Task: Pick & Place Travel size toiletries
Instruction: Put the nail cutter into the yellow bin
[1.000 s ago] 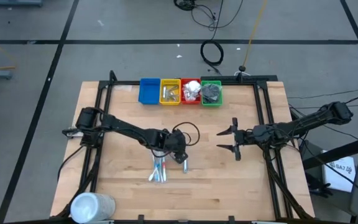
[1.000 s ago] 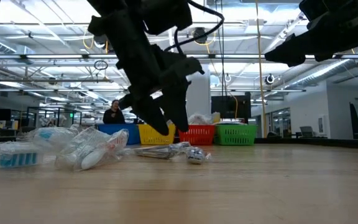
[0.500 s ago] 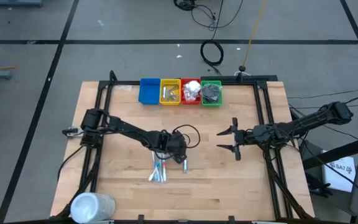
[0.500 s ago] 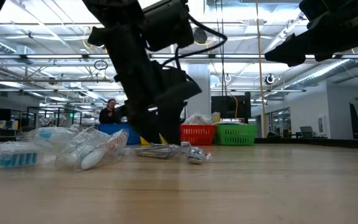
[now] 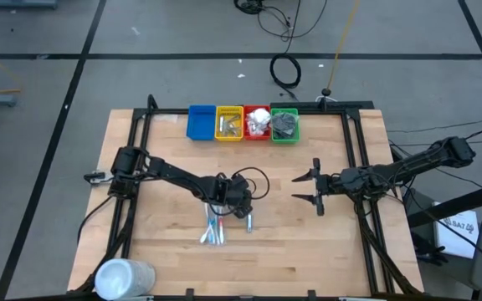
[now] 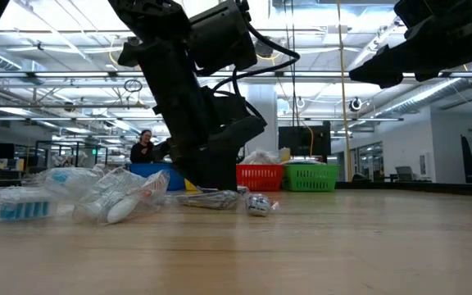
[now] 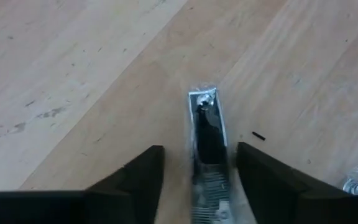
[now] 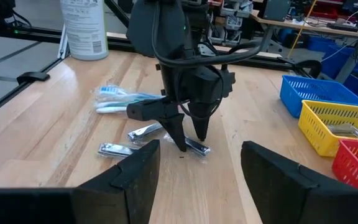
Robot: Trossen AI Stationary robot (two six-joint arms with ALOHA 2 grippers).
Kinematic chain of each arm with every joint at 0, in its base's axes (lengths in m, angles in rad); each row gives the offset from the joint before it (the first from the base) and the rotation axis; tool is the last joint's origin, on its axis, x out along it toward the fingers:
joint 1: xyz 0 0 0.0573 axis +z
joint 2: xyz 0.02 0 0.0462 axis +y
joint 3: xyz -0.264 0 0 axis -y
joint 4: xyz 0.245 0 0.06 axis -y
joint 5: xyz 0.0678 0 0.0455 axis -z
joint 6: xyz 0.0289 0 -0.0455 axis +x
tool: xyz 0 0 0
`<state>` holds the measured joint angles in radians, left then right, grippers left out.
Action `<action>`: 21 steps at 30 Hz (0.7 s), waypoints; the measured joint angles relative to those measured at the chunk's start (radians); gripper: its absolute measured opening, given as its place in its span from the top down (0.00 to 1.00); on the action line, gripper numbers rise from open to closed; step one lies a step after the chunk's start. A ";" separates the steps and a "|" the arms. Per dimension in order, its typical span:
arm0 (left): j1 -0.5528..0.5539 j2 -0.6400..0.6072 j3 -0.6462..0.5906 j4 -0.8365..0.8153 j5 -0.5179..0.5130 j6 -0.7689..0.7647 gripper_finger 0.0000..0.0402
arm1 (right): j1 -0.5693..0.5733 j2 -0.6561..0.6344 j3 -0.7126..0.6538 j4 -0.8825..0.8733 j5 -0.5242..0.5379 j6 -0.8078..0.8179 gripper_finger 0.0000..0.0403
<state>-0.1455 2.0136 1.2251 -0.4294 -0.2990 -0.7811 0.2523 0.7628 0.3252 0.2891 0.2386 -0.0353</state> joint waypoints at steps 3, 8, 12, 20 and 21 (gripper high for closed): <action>0.001 0.000 0.000 0.000 0.008 0.000 0.64 | 0.000 0.000 0.000 -0.003 0.000 0.000 0.47; 0.005 -0.002 0.000 0.010 0.048 -0.015 0.83 | 0.000 0.000 0.000 -0.003 0.000 0.001 0.47; 0.012 -0.004 0.000 0.024 0.080 0.018 0.93 | 0.000 0.000 0.000 -0.003 0.000 0.013 0.47; 0.012 -0.034 -0.006 0.042 0.045 0.097 0.93 | 0.000 0.000 0.000 -0.007 0.000 0.016 0.47; 0.010 -0.044 -0.007 0.036 0.043 0.107 0.93 | 0.000 0.000 0.000 -0.012 0.000 0.016 0.47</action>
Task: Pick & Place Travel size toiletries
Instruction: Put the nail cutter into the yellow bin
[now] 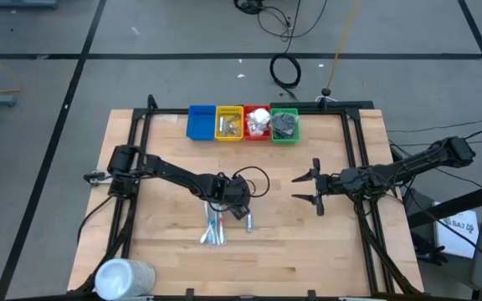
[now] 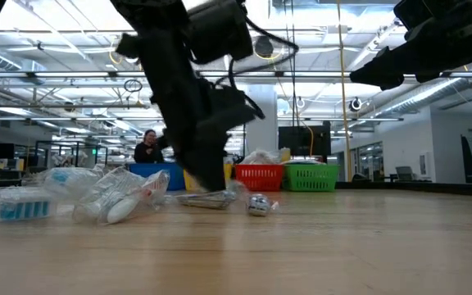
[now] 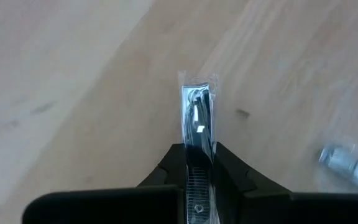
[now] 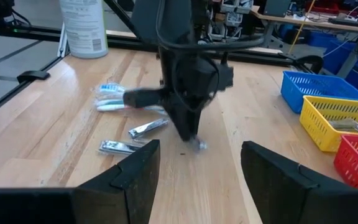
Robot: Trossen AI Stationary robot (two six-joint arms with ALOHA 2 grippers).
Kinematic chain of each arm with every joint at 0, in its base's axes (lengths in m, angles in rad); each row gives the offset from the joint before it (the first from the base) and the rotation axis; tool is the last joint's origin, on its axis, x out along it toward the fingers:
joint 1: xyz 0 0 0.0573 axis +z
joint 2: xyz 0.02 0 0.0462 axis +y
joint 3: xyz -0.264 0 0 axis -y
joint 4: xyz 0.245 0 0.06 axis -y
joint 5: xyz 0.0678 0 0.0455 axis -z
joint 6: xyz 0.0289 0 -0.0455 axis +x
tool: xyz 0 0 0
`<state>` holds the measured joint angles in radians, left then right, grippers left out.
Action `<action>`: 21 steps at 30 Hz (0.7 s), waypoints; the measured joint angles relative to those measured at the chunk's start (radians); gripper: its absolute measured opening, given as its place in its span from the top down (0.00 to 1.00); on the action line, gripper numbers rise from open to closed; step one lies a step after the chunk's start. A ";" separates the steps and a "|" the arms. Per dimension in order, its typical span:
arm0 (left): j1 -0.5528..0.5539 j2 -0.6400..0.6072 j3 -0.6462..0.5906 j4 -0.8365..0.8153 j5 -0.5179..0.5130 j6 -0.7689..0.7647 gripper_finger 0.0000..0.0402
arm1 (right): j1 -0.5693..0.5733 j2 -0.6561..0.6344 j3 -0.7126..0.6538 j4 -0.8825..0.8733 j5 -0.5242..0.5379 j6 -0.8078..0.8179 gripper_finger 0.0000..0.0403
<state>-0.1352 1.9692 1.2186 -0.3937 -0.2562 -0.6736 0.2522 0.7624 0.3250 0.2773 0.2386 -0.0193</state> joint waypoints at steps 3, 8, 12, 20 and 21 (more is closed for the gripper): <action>-0.005 -0.052 -0.001 -0.002 -0.031 0.034 0.93 | 0.000 -0.001 0.000 -0.005 0.000 0.000 0.47; -0.038 -0.165 -0.001 -0.009 -0.112 0.164 0.93 | 0.000 -0.013 0.000 -0.019 0.000 0.008 0.47; -0.071 -0.262 -0.006 -0.002 -0.200 0.241 0.93 | 0.000 -0.051 -0.005 -0.059 -0.004 0.025 0.47; -0.096 -0.487 -0.186 0.174 -0.277 0.357 0.93 | 0.000 -0.204 -0.099 -0.040 -0.007 0.049 0.47; -0.095 -0.516 -0.223 0.207 -0.277 0.373 0.93 | 0.000 -0.225 -0.109 -0.040 -0.014 0.055 0.47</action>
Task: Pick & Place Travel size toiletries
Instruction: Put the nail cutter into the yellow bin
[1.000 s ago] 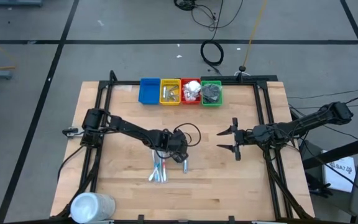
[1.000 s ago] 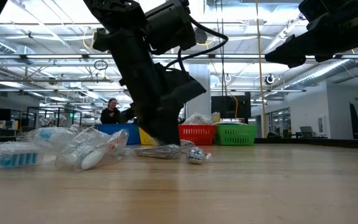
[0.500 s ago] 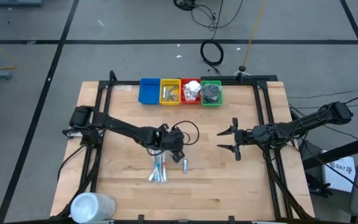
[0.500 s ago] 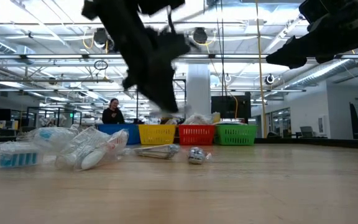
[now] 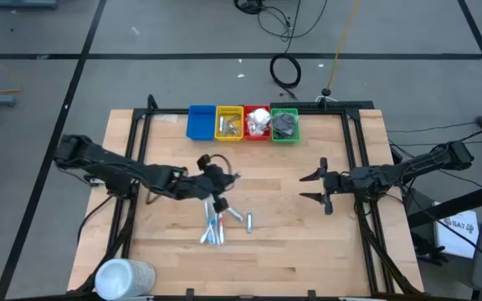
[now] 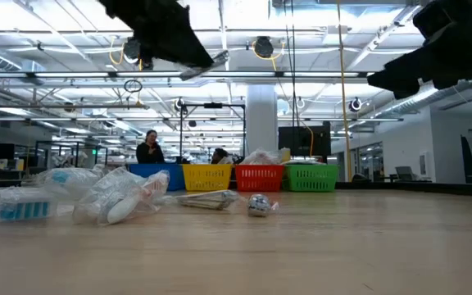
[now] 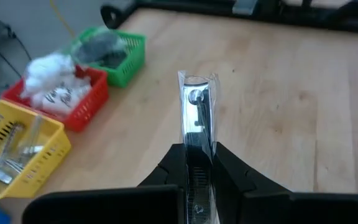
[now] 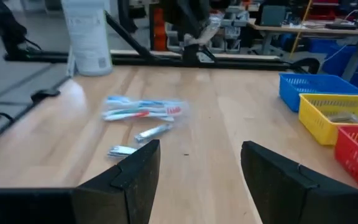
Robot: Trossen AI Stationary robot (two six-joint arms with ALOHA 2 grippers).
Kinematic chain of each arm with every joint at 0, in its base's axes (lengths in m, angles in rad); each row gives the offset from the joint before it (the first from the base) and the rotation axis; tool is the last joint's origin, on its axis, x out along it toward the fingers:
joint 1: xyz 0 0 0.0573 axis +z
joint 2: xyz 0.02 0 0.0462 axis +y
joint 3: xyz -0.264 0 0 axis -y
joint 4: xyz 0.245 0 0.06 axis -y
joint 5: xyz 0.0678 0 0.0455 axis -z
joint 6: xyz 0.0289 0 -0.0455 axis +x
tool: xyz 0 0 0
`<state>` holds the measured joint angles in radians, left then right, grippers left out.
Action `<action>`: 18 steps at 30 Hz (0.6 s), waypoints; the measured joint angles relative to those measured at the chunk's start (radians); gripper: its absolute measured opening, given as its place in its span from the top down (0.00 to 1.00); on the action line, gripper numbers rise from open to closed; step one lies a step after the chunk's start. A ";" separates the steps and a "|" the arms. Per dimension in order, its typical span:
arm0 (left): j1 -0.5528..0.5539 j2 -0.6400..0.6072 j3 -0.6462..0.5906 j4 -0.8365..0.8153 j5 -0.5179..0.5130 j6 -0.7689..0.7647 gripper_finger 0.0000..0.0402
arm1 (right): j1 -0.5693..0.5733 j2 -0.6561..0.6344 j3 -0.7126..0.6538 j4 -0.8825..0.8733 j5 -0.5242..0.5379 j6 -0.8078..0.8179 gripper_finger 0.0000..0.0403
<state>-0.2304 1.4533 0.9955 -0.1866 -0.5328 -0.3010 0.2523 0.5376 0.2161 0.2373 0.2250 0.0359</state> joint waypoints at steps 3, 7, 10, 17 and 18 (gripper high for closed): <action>0.006 -0.088 -0.121 0.139 0.008 0.043 0.93 | 0.000 -0.056 -0.026 -0.004 -0.071 0.027 0.47; 0.020 -0.186 -0.267 0.315 0.029 0.081 0.93 | 0.000 -0.111 -0.055 -0.002 -0.125 0.061 0.47; 0.031 -0.245 -0.352 0.434 0.043 0.113 0.93 | 0.000 -0.147 -0.083 -0.002 -0.140 0.079 0.47; 0.072 -0.337 -0.506 0.601 0.061 0.145 0.93 | 0.000 -0.222 -0.141 -0.006 -0.227 0.084 0.47; 0.082 -0.346 -0.525 0.617 0.061 0.142 0.93 | 0.000 -0.233 -0.147 -0.006 -0.241 0.084 0.47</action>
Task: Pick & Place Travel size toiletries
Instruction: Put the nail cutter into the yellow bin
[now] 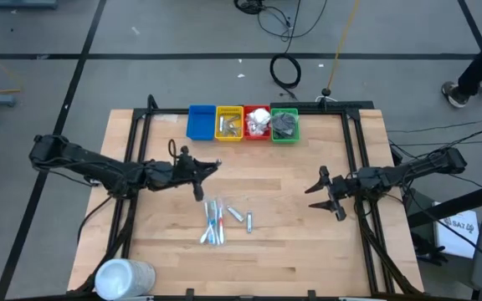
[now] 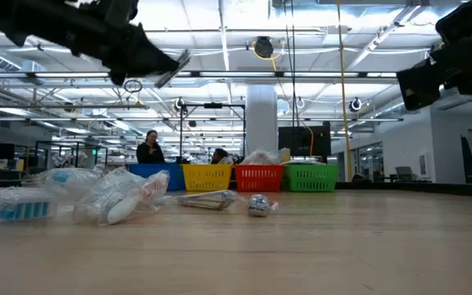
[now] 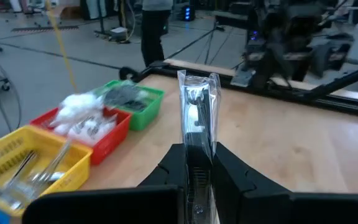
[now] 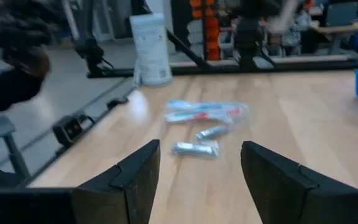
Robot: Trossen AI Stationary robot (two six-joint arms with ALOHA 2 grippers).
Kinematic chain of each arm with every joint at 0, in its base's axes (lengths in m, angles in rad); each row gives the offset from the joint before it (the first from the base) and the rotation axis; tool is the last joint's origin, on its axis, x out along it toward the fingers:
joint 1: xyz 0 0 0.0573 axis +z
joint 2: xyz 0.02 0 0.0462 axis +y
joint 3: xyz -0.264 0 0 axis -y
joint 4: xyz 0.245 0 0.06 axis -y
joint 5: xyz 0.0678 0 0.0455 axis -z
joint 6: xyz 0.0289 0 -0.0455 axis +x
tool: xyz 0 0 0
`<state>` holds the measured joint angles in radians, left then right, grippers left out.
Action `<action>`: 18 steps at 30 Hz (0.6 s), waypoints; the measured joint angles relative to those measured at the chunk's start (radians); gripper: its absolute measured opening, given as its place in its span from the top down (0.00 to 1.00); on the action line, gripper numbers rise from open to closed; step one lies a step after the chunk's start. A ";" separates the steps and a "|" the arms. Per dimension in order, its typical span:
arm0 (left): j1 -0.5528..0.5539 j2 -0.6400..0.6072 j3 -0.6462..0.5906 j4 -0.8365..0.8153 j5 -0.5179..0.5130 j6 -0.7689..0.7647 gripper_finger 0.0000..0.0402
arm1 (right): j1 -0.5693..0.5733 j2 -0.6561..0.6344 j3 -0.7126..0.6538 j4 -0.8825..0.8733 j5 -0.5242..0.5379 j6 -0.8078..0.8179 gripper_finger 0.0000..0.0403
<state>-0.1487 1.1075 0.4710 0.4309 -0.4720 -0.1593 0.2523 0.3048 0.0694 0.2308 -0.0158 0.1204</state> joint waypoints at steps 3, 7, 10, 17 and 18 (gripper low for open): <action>0.023 -0.014 -0.049 0.041 0.007 -0.004 0.93 | -0.003 -0.020 -0.010 0.001 -0.016 0.000 0.47; 0.065 -0.019 -0.079 0.094 0.027 -0.007 0.93 | -0.011 -0.055 -0.010 -0.030 -0.009 -0.010 0.47; 0.106 -0.018 -0.084 0.096 0.049 -0.012 0.93 | -0.035 -0.093 -0.012 -0.076 -0.008 -0.012 0.47; 0.174 -0.018 -0.083 0.109 0.131 -0.036 0.93 | -0.084 -0.207 -0.013 -0.194 -0.009 -0.012 0.50; 0.179 -0.018 -0.083 0.111 0.131 -0.036 0.93 | -0.090 -0.222 -0.013 -0.204 -0.006 -0.013 0.51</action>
<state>0.0304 1.0893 0.3882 0.5419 -0.3414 -0.1951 0.1626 0.0830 0.0563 0.0270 -0.0221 0.1075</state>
